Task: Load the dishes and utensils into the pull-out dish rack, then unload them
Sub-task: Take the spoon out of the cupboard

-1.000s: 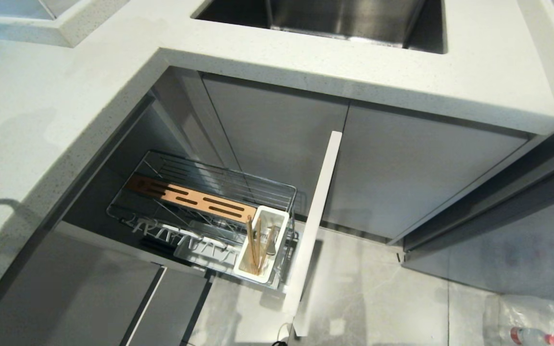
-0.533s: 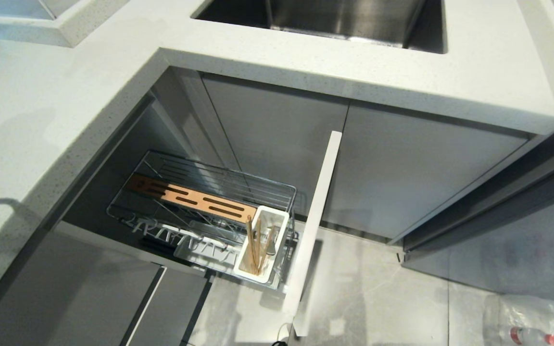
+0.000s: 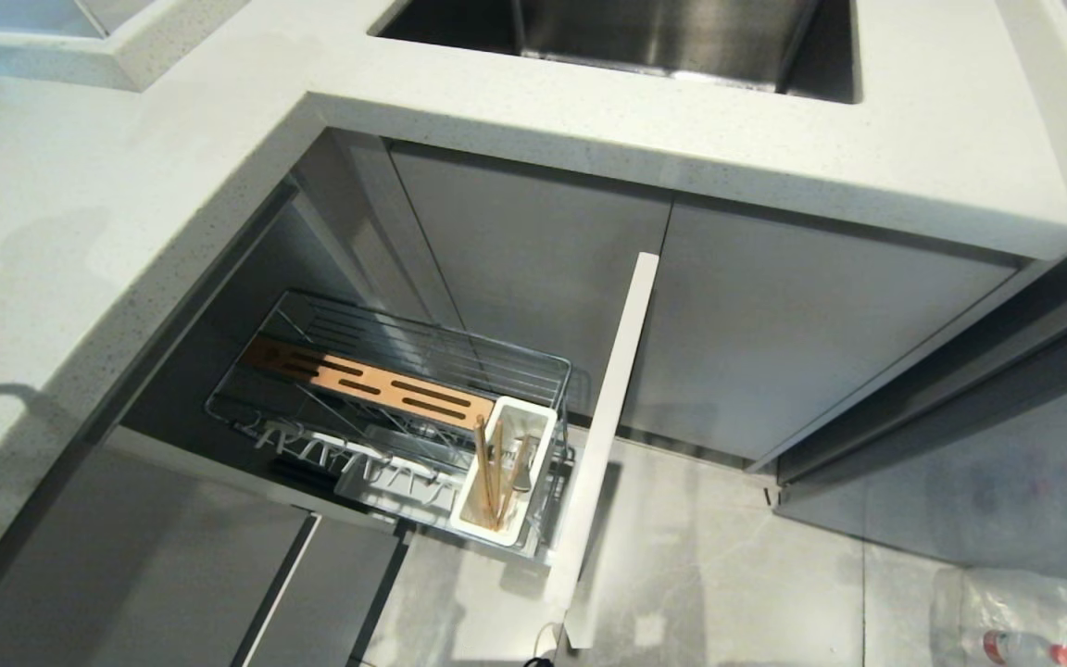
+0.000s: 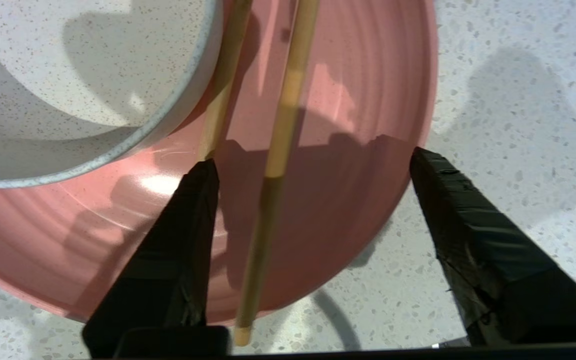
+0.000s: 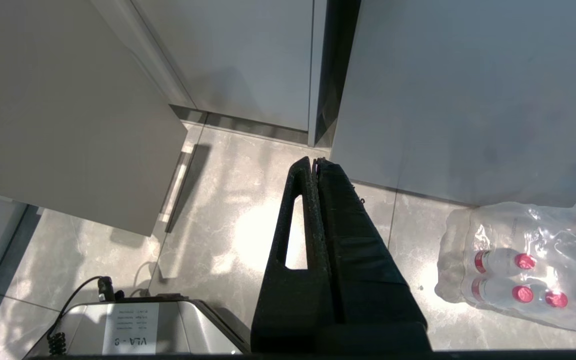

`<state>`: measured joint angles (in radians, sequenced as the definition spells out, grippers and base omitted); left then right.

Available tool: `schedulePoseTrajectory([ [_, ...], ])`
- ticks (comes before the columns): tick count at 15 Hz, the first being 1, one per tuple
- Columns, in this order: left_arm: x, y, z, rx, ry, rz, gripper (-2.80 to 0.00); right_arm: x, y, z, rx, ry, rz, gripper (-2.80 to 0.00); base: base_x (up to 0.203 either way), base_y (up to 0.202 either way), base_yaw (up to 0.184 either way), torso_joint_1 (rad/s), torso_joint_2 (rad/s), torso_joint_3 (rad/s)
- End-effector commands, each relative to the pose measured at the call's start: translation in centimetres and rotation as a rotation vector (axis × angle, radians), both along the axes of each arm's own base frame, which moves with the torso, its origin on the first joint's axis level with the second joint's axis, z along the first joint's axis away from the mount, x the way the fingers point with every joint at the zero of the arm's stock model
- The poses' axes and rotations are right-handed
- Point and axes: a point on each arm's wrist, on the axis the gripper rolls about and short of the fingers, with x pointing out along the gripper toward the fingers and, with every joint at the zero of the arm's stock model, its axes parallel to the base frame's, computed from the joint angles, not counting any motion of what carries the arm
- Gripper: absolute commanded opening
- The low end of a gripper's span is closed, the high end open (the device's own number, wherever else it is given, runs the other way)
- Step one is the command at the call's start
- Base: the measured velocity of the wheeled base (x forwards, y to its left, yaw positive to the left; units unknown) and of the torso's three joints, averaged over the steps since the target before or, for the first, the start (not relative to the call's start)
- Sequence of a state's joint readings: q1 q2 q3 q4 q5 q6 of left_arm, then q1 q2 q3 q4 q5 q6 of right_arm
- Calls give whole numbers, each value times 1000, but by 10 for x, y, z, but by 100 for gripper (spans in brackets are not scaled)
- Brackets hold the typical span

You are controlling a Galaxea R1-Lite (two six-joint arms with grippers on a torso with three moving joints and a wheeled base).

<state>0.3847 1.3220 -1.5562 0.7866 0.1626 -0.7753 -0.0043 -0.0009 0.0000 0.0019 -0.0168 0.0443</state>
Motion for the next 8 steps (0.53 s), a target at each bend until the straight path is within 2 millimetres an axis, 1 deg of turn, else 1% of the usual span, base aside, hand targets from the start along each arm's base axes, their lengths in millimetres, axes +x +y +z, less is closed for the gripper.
schedulePoseTrajectory([
  [1,-4,-2,2,1,-12,3,0,0,0,-1,0,4,0,-280,0,0,0,0,0,0],
  [5,-14,-8,12,23,-64,-8,0,0,0,0,0,2,0,-280,0,0,0,0,0,0],
  [8,-29,-18,21,59,-114,-24,0,0,0,-1,0,4,0,-280,0,0,0,0,0,0],
])
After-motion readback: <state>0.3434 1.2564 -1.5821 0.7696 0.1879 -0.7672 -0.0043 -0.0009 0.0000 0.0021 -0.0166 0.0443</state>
